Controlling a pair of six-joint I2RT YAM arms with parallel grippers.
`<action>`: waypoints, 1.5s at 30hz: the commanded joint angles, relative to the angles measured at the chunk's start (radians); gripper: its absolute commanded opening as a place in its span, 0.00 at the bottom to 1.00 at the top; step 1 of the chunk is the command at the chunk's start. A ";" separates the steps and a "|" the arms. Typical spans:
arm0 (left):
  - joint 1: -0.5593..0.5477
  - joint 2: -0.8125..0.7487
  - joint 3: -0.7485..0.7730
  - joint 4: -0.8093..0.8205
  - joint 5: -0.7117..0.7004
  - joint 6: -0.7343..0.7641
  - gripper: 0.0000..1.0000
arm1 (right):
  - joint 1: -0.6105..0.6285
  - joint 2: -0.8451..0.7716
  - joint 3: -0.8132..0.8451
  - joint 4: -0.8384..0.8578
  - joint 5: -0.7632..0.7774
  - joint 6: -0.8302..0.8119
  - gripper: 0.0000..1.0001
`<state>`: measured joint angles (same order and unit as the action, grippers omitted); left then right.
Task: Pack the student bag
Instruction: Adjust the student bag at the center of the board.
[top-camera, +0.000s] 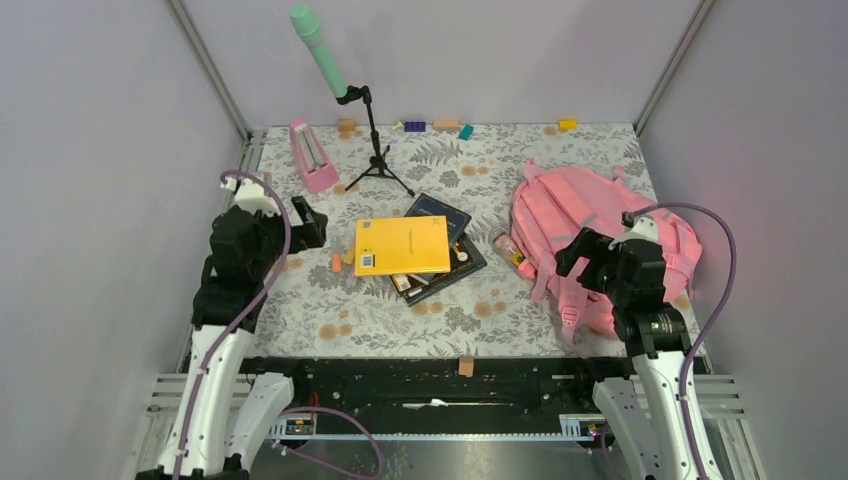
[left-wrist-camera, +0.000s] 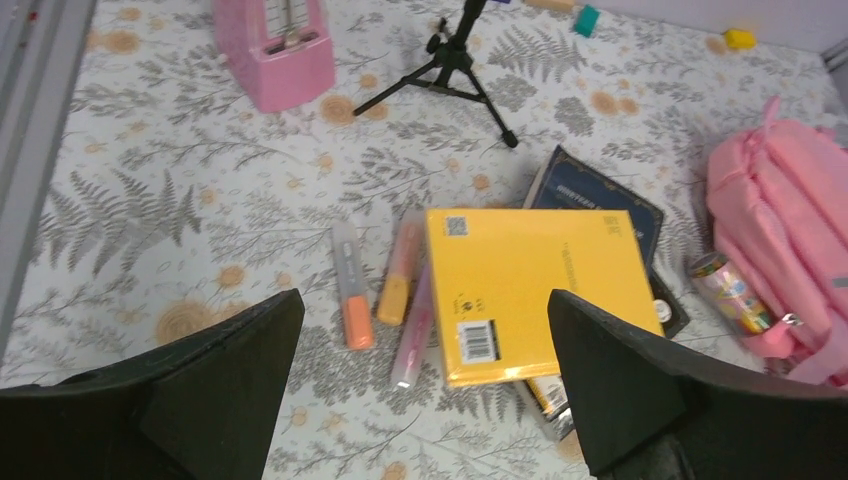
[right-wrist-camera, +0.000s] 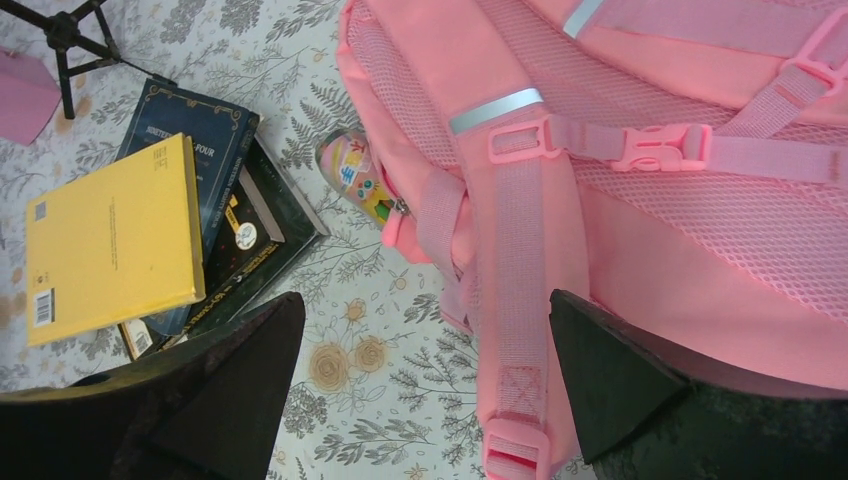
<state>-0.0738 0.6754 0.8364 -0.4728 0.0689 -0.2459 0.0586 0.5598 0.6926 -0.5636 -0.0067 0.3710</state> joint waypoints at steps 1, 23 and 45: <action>-0.009 0.131 0.162 0.092 0.125 -0.083 0.99 | -0.003 0.049 0.066 0.006 -0.086 -0.018 1.00; -0.103 0.311 0.266 0.094 0.184 -0.035 0.99 | 0.275 0.852 0.479 -0.022 0.307 -0.231 1.00; -0.103 0.296 0.260 0.091 0.172 -0.025 0.99 | 0.380 1.319 0.743 -0.135 0.580 -0.266 0.75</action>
<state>-0.1818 0.9817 1.0851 -0.4221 0.2199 -0.2783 0.4381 1.8591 1.3769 -0.6746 0.4999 0.0982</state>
